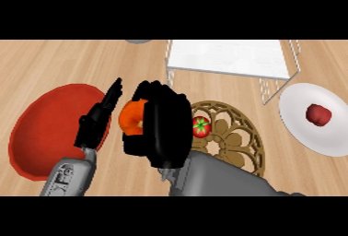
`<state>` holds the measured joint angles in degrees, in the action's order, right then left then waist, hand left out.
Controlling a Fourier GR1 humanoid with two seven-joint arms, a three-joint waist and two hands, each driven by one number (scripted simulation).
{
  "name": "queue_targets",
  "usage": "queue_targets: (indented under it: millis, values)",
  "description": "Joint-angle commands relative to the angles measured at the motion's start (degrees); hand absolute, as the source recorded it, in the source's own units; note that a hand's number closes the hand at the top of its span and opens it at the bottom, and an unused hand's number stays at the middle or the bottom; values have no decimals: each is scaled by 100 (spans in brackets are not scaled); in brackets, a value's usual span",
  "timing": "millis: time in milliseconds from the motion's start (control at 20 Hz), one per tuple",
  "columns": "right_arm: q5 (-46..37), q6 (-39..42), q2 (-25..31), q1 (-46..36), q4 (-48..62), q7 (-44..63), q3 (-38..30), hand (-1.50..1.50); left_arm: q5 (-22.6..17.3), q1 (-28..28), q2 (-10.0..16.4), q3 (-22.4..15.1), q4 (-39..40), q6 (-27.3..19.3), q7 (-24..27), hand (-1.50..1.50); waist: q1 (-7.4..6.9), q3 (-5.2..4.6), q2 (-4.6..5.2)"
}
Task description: Pick the squash from the placemat and place it in the tiered shelf
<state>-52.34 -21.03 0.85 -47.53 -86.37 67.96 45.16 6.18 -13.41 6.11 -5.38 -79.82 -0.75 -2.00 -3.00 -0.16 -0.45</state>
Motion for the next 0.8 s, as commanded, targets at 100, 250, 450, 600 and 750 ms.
queue_targets:
  millis: [100, 250, 450, 600, 750]
  values:
    - [-561, 219, -81, -1144, 202, 1716, -548, 150, -5, 227, -13, -34, -53, 19, 38, 0, 75, -8, -54]
    - [-867, 278, -80, -1456, 355, 1721, -813, 150, 64, 211, -111, -55, -44, -117, 67, 0, 145, -3, -38]
    - [-1212, 692, -81, -1960, 617, 1725, -1232, 150, 3, 91, 12, 96, 77, -49, 82, 0, 189, -6, -40]
    - [-1321, 1067, -81, -2305, 768, 1726, -1542, 150, 2, 195, -23, 105, 73, -89, 183, 0, 189, -5, -38]
    - [-1339, 1031, -81, -2494, 957, 1727, -1844, 150, -32, -4, 43, 144, -167, -54, -139, 0, 174, 4, -22]
